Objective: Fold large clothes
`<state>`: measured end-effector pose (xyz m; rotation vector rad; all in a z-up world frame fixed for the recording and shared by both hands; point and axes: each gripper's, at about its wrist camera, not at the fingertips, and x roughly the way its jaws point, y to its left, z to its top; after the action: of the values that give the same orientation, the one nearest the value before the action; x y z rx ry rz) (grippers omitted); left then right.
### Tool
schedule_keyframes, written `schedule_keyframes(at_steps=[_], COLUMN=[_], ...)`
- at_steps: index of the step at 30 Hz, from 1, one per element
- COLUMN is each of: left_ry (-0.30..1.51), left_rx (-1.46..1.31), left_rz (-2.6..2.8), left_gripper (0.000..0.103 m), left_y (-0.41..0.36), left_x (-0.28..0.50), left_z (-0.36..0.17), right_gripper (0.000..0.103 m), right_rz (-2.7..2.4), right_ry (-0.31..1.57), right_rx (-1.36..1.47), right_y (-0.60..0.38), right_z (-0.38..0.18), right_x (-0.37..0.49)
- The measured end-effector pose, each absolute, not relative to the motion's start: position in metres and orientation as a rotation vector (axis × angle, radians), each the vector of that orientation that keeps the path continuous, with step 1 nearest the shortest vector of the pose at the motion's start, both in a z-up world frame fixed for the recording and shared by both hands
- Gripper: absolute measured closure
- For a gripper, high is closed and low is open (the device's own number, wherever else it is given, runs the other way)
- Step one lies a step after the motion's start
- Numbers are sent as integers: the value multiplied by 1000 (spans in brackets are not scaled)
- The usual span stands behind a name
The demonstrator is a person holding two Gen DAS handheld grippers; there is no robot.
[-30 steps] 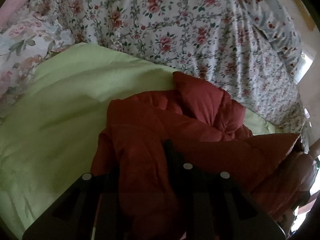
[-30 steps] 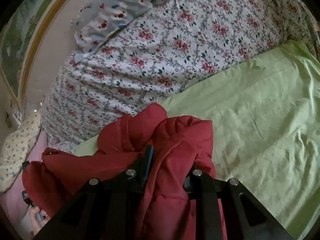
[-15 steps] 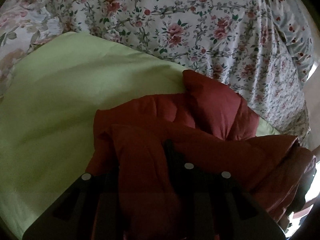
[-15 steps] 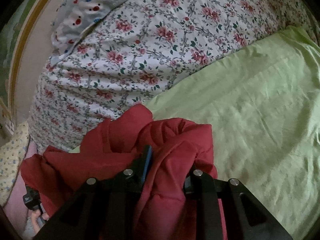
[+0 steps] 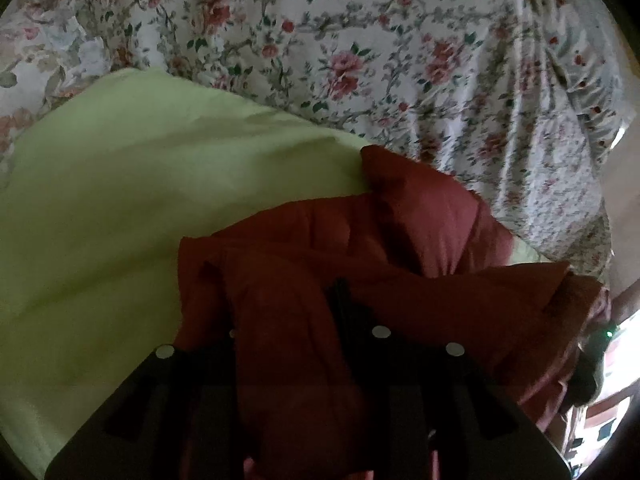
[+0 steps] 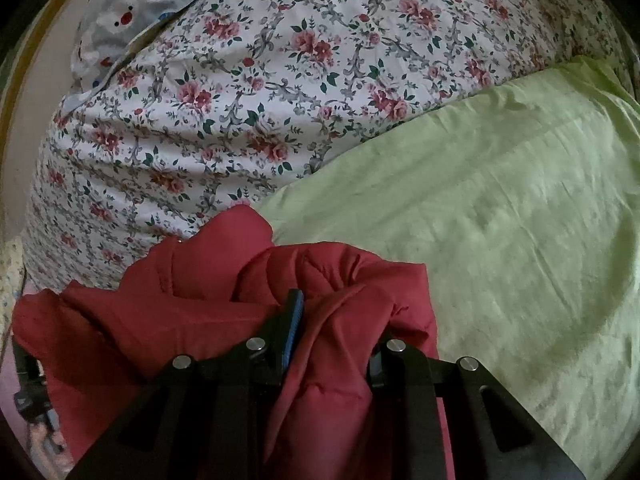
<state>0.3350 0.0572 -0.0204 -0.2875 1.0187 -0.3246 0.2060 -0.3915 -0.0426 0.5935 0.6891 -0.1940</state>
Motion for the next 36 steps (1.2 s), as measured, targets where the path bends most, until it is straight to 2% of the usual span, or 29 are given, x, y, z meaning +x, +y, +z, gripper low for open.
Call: schedule_keyframes(at_steps=[5,7,9,11,17,25,29,36], left_ry=[978,945,905,844,811,906,913,914], left_rx=[-270,-244,-212,-184,-154,53,117,113], left_rz=[-333,-319,-277,-244,-377,-475,-380,-323], left_gripper=[69,60,45,37,37,36,34,34], left_y=[70,74,77,81,59,-22,-29,-25], left_x=[314,301,283,263,216,204,224,244], left_z=[1,12,25,39,52,-1,-20,-26], right_gripper=[82,82,82,82,82,81,73,39], right_rz=[-194,-192,-191,-197,-218,-221,-202,-171], right_ry=[692,695,698,699,700,705,694,567], right_rx=[576,569,566,569,576,585,619,578], right_y=[-388,-388,-388,-389,-389,-389,-391,-375], right_z=[-42,-42,-43,-43,-44,-42,-33,26], right_x=[208,209,211,212,216,216,208,159])
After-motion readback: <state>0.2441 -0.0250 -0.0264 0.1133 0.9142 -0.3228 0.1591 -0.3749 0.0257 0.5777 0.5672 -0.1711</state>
